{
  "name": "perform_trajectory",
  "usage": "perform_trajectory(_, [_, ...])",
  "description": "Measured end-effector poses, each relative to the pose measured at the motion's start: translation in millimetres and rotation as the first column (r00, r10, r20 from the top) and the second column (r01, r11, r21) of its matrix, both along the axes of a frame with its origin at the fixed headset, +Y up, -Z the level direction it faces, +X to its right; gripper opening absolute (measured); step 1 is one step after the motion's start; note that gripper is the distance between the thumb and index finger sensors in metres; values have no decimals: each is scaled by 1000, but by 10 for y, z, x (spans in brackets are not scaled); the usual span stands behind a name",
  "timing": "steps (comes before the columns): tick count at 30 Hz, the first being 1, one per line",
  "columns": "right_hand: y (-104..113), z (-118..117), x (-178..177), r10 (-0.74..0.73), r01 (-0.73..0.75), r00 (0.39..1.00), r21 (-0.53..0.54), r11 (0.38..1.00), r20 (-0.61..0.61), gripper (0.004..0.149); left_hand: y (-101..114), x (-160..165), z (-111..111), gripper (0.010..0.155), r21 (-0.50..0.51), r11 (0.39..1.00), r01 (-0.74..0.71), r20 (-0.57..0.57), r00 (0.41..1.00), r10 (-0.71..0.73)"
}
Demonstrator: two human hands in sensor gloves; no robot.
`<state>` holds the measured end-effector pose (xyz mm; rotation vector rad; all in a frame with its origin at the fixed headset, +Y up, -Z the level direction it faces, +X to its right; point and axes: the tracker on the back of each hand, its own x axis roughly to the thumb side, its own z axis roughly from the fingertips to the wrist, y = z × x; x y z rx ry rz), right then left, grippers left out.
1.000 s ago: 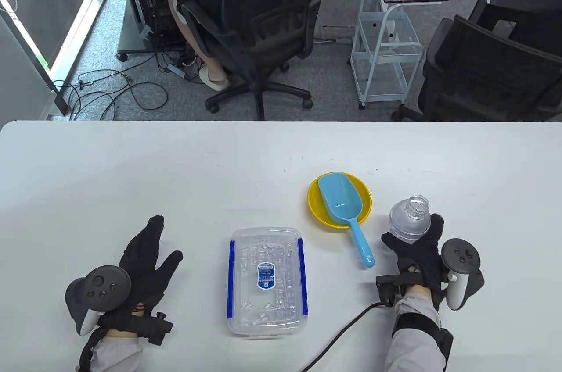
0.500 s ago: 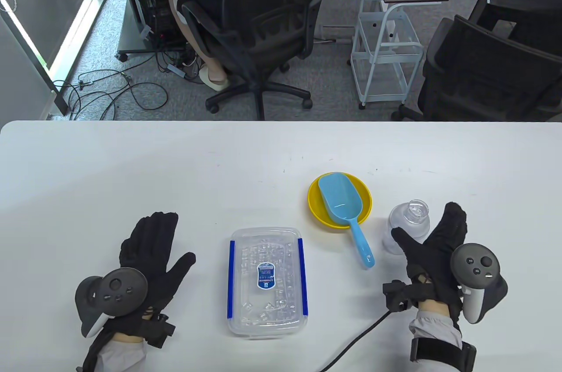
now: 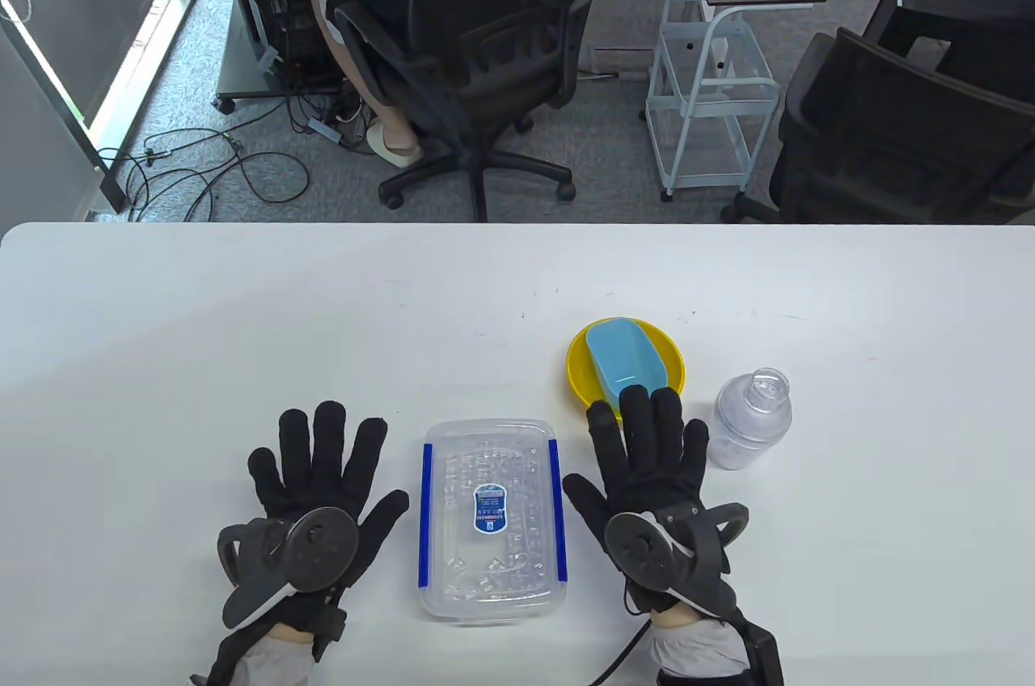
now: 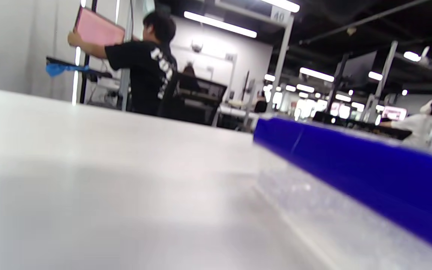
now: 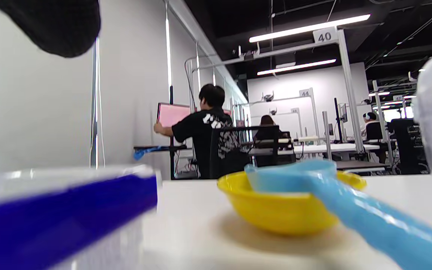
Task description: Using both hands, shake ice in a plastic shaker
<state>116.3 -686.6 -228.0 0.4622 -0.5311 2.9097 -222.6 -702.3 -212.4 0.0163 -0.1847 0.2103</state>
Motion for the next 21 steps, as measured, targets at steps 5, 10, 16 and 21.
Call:
perform_trajectory(5, [-110, -23, 51, 32, -24, 998, -148, 989, 46, 80, -79, -87, -33, 77, -87, 994, -71, -33, 997, 68])
perform_trajectory(10, [-120, -19, 76, 10, -1, 999, -174, 985, 52, 76, -94, -91, -31, 77, -116, 990, -82, -11, 997, 81])
perform_trajectory(16, [-155, -50, 91, 4, 5, 999, -278, 960, 33, 76, -119, -108, -50, 76, -143, 983, -113, 1, 993, 114])
perform_trajectory(21, [-134, -46, 110, -22, 30, 999, -289, 957, 29, 77, -124, -84, -48, 76, -164, 979, -123, 21, 991, 128])
